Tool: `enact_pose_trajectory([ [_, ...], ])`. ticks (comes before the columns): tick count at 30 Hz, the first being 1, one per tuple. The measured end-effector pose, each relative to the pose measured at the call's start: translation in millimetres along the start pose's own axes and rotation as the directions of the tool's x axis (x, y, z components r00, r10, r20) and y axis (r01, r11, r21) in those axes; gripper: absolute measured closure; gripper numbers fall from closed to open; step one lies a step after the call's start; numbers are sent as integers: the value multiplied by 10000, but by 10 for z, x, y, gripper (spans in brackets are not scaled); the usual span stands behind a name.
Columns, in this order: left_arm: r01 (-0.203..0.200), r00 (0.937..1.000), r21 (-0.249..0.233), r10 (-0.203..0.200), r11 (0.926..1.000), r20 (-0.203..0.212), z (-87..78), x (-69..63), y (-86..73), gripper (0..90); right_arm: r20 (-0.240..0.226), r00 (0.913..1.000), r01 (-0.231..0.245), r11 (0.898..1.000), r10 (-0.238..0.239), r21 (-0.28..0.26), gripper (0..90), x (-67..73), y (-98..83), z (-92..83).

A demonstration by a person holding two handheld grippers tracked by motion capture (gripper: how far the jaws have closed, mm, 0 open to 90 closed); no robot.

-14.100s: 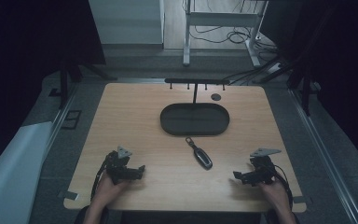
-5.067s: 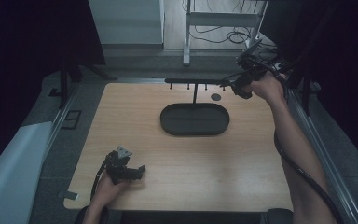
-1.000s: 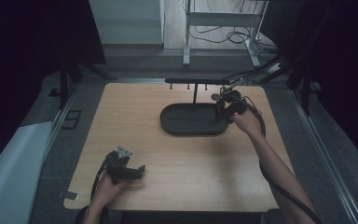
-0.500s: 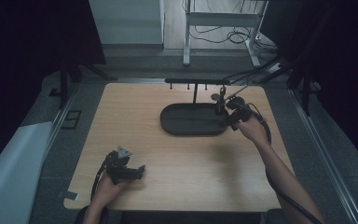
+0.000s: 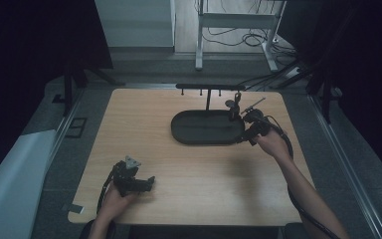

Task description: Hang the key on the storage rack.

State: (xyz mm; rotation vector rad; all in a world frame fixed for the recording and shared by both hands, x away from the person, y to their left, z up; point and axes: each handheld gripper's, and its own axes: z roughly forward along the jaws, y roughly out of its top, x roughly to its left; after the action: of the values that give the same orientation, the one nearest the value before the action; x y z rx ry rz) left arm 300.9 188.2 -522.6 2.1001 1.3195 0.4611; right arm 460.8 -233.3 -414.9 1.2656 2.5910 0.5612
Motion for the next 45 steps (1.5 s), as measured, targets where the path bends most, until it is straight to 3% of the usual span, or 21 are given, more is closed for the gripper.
enact_pose_trajectory([
  [14, 1, 10000, 1, -1, 10000, -1, 0, 0, 0, 0, 7, 9994, 333, 9994, -333, 78, 31, 54, -261, -30],
  [26, -4, 10000, 26, 4, 10000, -9, -2, 0, 1, 0, -170, 9992, 365, 9986, -371, -376, 19, 160, -625, 28],
  [34, -1, 10000, 23, 1, 10000, -13, -2, -1, 1, 0, -232, 9994, 225, 9981, -238, -581, 20, 220, -876, 101],
  [45, 10, 10000, -21, -10, 10000, -11, 2, -1, 0, 0, -267, 9996, -122, 9917, 89, -1281, 29, 312, -1219, 214],
])
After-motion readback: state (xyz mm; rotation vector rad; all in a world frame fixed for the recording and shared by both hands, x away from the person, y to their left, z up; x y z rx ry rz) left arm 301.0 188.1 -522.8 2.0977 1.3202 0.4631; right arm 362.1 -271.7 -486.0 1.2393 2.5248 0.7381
